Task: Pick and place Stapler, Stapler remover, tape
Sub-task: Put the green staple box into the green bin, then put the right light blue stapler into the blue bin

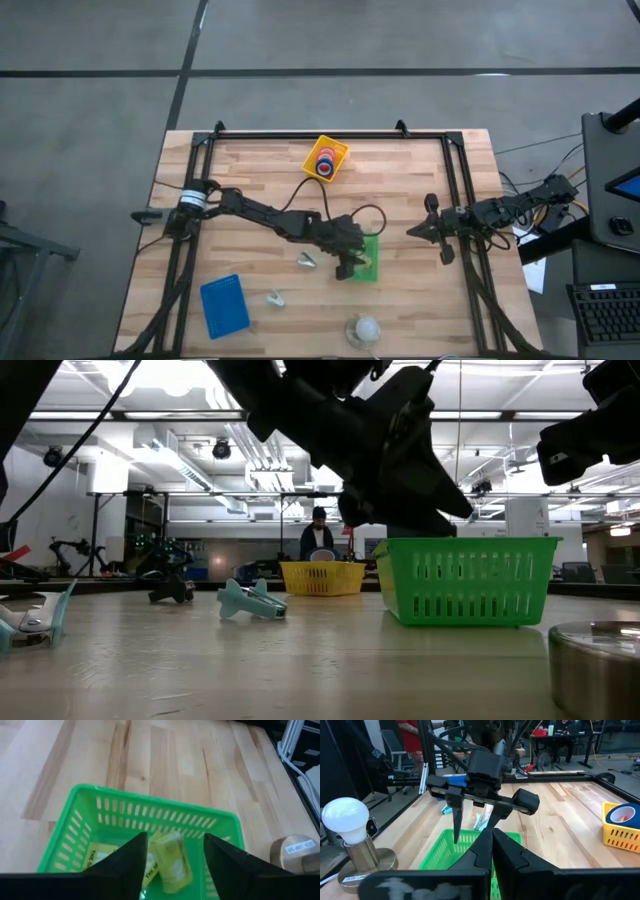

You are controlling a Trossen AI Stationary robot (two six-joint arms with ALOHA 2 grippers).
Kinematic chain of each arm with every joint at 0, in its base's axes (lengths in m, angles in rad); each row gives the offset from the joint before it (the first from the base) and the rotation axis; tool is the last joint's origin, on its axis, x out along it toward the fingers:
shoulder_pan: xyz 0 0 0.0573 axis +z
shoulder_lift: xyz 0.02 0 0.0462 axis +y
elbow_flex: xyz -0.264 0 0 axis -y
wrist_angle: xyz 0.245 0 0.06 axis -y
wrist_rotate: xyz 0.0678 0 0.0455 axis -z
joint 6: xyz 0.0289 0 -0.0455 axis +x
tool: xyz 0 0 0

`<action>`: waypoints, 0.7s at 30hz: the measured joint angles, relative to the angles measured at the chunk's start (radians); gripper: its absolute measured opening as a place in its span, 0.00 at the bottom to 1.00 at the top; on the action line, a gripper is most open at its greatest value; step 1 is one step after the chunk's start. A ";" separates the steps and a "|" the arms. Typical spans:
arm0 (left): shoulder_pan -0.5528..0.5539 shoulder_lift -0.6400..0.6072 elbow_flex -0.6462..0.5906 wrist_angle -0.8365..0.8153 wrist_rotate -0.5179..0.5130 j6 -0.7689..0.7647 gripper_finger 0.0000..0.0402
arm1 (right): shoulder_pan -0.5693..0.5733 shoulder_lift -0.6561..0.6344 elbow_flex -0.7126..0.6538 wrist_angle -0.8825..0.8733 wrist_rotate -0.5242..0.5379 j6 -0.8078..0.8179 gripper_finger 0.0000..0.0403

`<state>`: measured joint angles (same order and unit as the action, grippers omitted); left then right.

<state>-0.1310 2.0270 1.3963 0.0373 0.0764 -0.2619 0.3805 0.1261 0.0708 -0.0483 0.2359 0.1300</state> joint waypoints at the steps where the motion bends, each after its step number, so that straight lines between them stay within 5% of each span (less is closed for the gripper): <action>1: 0.000 0.000 0.004 0.000 -0.001 -0.002 0.51 | 0.000 0.000 0.000 0.000 0.000 0.000 0.02; 13: 0.000 -0.039 0.061 -0.088 0.026 0.011 0.58 | 0.000 0.000 0.000 0.001 0.000 0.000 0.02; 21: -0.016 -0.218 0.057 -0.520 0.053 0.130 0.58 | 0.000 0.009 0.000 -0.001 0.000 0.000 0.02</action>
<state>-0.1475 1.8091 1.4536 -0.4829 0.1295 -0.1318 0.3805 0.1349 0.0708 -0.0494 0.2359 0.1299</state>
